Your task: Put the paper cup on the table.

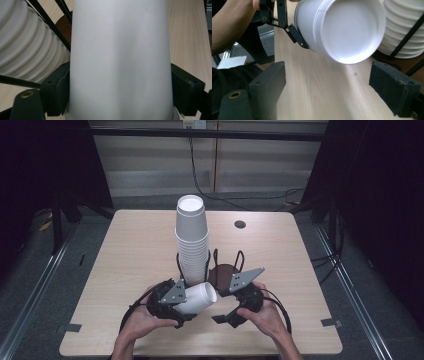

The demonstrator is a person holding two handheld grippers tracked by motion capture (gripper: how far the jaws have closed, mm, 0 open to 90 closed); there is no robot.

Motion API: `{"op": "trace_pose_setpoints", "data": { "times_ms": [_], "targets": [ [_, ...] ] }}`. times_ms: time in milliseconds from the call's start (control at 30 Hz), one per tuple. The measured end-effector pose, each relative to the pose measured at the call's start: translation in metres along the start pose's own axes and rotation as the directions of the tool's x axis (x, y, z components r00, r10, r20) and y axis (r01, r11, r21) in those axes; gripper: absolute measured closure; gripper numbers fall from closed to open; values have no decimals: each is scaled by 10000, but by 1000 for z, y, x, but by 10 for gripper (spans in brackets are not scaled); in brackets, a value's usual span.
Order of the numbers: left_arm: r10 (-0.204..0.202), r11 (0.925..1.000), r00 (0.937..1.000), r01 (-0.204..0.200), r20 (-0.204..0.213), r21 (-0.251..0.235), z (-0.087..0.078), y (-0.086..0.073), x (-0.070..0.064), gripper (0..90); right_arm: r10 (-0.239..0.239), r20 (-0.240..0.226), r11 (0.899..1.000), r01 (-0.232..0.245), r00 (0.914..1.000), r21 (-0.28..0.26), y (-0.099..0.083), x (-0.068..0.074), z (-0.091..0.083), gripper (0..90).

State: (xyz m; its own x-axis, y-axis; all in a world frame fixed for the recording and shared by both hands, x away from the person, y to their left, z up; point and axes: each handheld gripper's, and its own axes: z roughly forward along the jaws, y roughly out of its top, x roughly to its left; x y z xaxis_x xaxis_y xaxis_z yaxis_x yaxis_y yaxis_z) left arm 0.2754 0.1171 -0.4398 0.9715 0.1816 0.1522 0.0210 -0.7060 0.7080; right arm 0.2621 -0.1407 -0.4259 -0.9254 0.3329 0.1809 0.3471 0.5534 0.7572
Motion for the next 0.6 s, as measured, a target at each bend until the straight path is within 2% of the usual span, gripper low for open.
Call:
{"op": "trace_pose_setpoints", "data": {
  "times_ms": [167, 267, 333, 400, 600],
  "targets": [
    [139, 9991, 9999, -142, 93, 399, 1, -1, -2, 170, 168, -24, 9995, -167, 9999, 273, 0, -4, 4, 133],
    [391, 9969, 9990, -406, 228, 679, 3, 2, -4, 172, 115, -150, 9985, -107, 9998, 542, 2, -3, 5, 134],
    [550, 9948, 9982, -568, 236, 847, 3, 4, -5, 172, 7, -70, 9975, -2, 10000, 713, 3, -3, 6, 133],
    [707, 9924, 9972, -727, 235, 990, 4, 7, -6, 172, 194, -263, 9977, -177, 9995, 662, 2, -4, 5, 133],
    [929, 9874, 9951, -964, 334, 1251, 9, 12, -9, 172, 18, -348, 9937, 21, 9994, 1118, 5, -3, 7, 133]
  ]
}}
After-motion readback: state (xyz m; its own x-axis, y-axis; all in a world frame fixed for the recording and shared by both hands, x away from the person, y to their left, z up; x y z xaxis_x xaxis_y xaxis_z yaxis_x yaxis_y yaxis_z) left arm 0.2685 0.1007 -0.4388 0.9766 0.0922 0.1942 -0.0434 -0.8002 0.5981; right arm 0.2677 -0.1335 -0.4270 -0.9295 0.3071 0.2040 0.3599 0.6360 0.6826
